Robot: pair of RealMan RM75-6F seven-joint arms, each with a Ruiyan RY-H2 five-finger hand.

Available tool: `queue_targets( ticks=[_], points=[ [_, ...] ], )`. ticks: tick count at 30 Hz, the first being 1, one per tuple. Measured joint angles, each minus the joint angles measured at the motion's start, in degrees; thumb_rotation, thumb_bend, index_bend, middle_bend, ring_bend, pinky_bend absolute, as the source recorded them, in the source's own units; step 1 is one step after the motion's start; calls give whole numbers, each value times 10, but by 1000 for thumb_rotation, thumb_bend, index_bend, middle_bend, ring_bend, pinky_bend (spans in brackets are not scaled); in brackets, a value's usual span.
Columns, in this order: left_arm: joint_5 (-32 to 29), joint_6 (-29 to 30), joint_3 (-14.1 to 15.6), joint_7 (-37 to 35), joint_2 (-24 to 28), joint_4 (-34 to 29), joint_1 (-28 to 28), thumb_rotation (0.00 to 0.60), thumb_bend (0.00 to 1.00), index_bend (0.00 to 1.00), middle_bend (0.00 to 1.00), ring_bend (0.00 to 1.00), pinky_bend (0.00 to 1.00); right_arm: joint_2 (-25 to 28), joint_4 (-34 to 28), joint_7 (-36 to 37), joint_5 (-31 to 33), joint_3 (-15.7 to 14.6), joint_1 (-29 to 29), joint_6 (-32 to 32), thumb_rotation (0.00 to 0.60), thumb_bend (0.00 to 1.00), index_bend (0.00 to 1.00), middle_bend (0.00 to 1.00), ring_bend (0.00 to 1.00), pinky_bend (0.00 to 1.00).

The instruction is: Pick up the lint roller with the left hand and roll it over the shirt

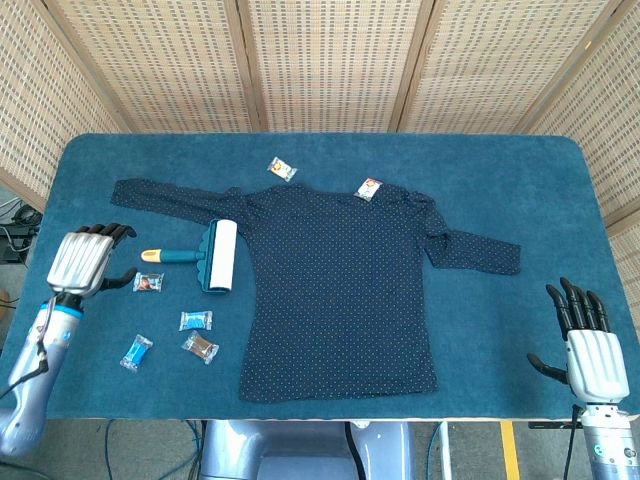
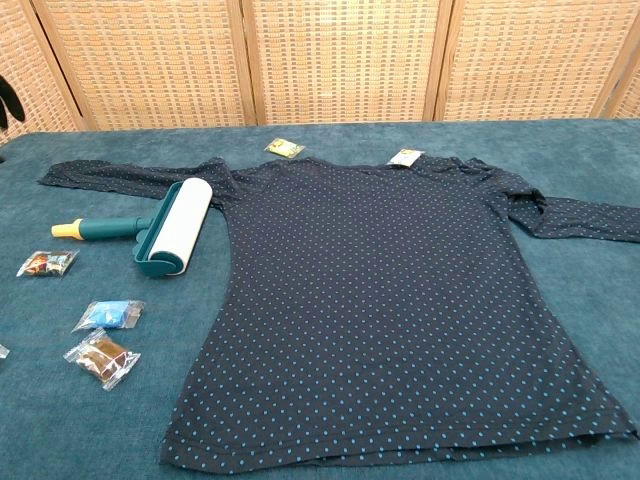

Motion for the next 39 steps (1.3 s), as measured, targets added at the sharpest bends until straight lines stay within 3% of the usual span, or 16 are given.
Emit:
queue_targets(
  ticks=[2,5,13,18,21,26,39],
  points=[
    [-19,-26,-6,3,-8,20,-20,600,390,393,871,744,686,-2,4,0,3,1,1,-2,600,118,0,0,0,0],
    [-46,-64,-10,11,-22,48,-48,600,394,336,923,794,718,-5,9,0,8,3,2,-5,600,118,0,0,0,0],
    [-127,-131,-11,62,-57,120,-115,600,390,287,945,813,730,-7,16,7,11,7,2,-1,600,117,2,0,0,0],
    [-179,-165,-3,98,-70,142,-151,600,269,317,945,814,731,-7,20,11,15,10,2,0,600,117,5,0,0,0],
    [-204,-175,5,116,-80,150,-169,600,220,365,945,814,731,-7,22,14,18,11,2,-2,600,117,5,0,0,0],
    [-236,-173,24,134,-101,160,-191,600,220,427,945,814,731,-6,24,17,20,13,1,-1,600,117,5,0,0,0],
    [-258,-156,57,145,-139,206,-215,600,220,443,945,814,731,-6,23,20,19,12,0,2,600,115,5,0,0,0]
  ],
)
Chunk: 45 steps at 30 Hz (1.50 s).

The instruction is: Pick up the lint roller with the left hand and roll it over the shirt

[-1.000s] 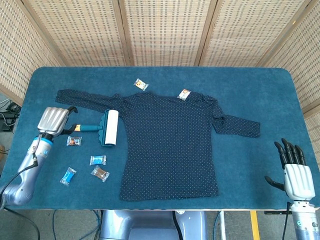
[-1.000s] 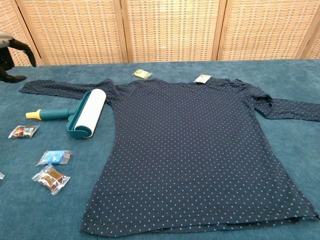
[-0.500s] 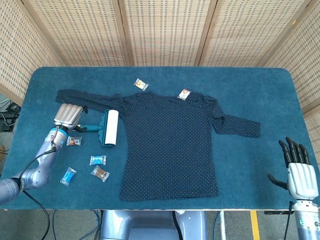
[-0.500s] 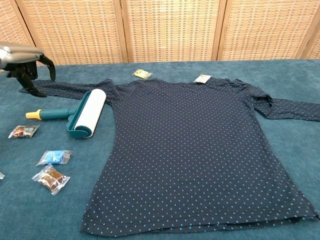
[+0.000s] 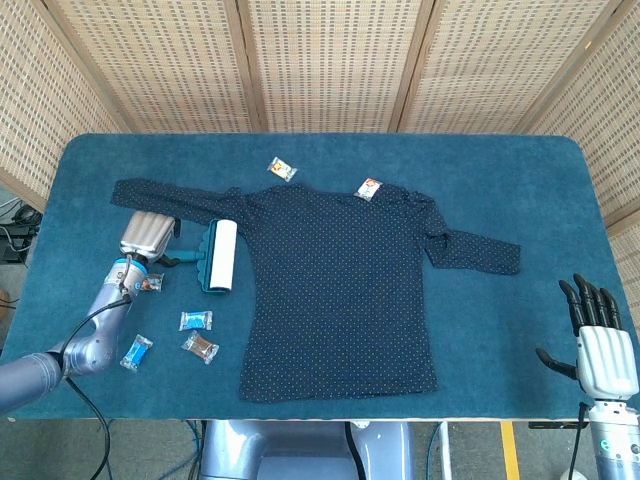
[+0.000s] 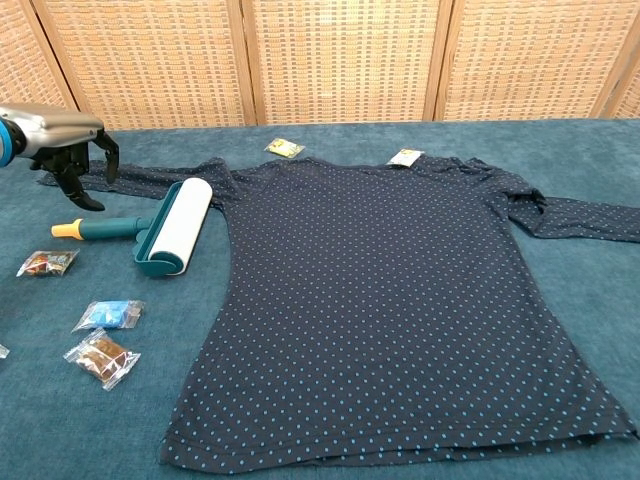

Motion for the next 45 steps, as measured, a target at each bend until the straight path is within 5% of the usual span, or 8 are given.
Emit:
queue_targets(
  ticks=[45],
  points=[
    [-12,-62,51,3,-126,191,-32,600,236,489,945,814,731,-8,22,6,23,7,2,-13,600,114,5,0,0,0]
  ],
)
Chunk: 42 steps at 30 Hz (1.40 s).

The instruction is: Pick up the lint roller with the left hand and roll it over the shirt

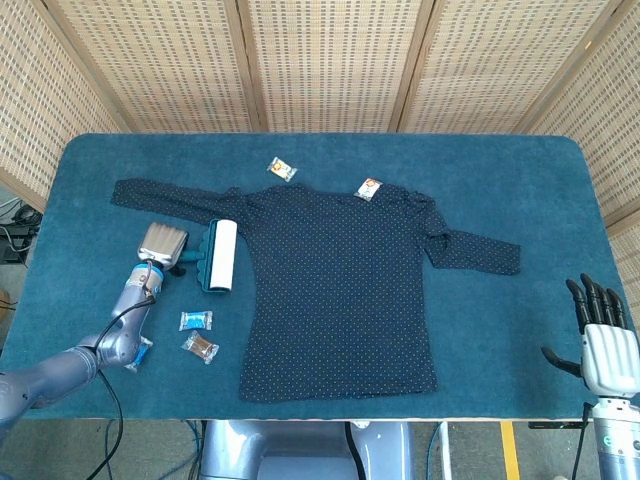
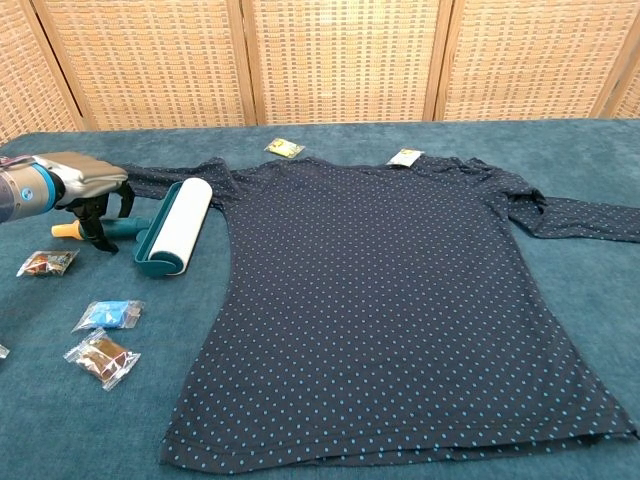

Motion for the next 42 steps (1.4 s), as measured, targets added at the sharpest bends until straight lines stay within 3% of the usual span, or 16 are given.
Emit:
queue_targets(
  ticks=[7,12,23,31,37,42],
  points=[
    [3,-5,0,-4,-9,16,1,600,576,588,945,813,731,-1,1,-2,-1,-1,1,-2,600,115,6,0,0,0],
    [10,-4,1,-7,-12,18,3,600,735,725,945,814,731,-1,1,-2,0,-2,1,-4,600,115,15,0,0,0],
    [33,21,1,-3,1,-2,4,600,808,819,946,813,730,1,-3,3,0,-1,1,-5,600,115,35,0,0,0],
    [20,36,-1,45,69,-108,-13,600,809,835,945,813,730,5,-7,10,-5,-3,1,-4,600,114,34,0,0,0],
    [-39,45,0,104,123,-194,-39,600,810,838,945,814,730,9,-9,22,-6,-3,0,-4,600,115,34,0,0,0],
    [-146,67,13,190,162,-272,-85,600,813,843,945,814,730,11,-11,33,-8,-5,1,-9,600,114,34,0,0,0]
  ],
)
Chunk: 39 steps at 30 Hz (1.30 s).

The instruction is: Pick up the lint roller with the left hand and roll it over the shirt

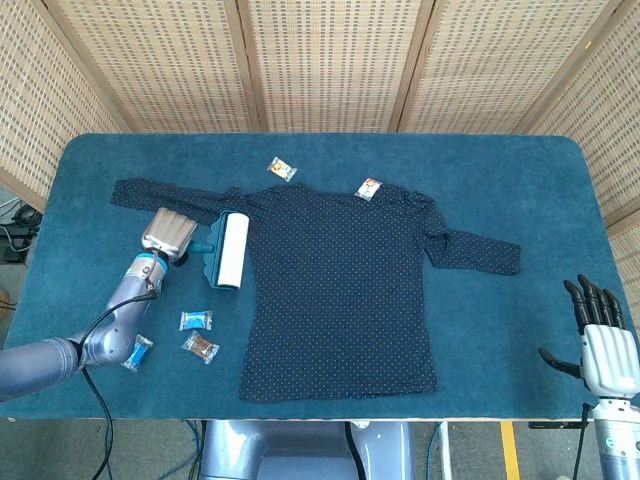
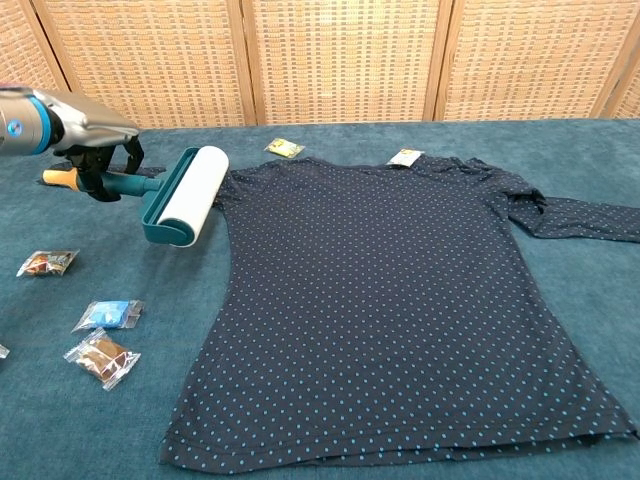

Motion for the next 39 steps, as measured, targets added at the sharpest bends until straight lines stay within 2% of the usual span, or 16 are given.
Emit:
queue_targets(
  ticks=[5,11,21,29,39],
  points=[
    [-111,45,14,95,20,-64,-59,600,814,845,945,813,730,1,1,13,-3,-4,3,-11,600,115,34,0,0,0],
    [-224,91,20,175,18,-101,-129,600,816,845,945,814,730,2,2,29,-7,-7,6,-17,600,114,34,0,0,0],
    [-356,139,8,285,-47,-96,-223,600,819,847,945,814,730,8,8,74,-1,-8,9,-34,600,115,33,0,0,0],
    [-401,167,-1,348,-96,-71,-258,600,819,848,946,813,730,12,14,106,5,-7,11,-45,600,114,33,0,0,0],
    [-422,180,-7,389,-140,-41,-265,600,821,849,945,813,730,14,16,124,-2,-11,13,-49,600,115,33,0,0,0]
  ],
)
